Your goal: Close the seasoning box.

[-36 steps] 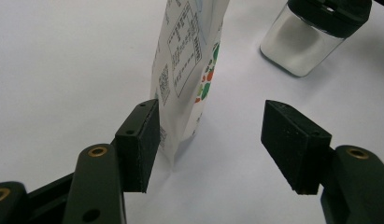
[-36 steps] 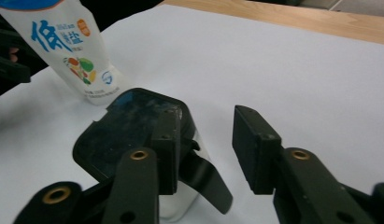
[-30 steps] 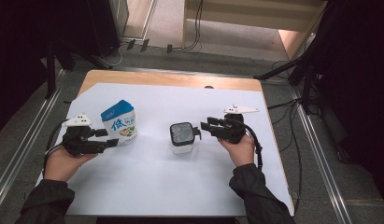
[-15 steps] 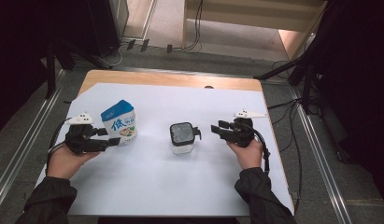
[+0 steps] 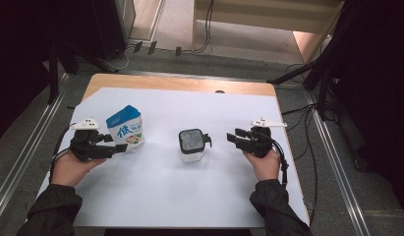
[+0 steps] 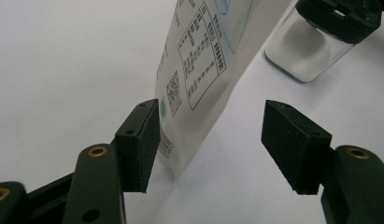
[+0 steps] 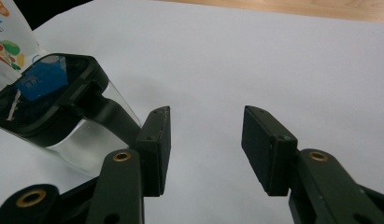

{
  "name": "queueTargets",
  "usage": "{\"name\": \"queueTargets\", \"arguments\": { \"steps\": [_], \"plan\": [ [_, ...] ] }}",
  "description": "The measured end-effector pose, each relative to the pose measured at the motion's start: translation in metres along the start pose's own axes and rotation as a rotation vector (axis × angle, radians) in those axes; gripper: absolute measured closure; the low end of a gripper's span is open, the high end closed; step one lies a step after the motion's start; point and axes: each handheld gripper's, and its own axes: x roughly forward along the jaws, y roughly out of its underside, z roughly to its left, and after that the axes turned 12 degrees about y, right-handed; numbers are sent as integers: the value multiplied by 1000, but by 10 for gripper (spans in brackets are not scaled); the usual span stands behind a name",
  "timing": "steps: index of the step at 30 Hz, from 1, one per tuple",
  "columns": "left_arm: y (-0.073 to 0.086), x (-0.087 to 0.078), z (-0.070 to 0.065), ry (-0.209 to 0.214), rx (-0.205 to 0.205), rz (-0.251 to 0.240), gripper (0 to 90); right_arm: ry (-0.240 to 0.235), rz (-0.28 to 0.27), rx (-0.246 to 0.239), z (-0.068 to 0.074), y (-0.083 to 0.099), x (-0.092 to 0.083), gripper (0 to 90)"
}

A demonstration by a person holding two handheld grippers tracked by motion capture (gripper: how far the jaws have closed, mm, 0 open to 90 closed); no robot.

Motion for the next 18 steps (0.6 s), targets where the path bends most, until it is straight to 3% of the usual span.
{"name": "queueTargets", "arguments": {
  "steps": [18],
  "plan": [
    [0,0,0,-4,3,1,385,0,4,-6,2,0,1,517]
  ]
}}
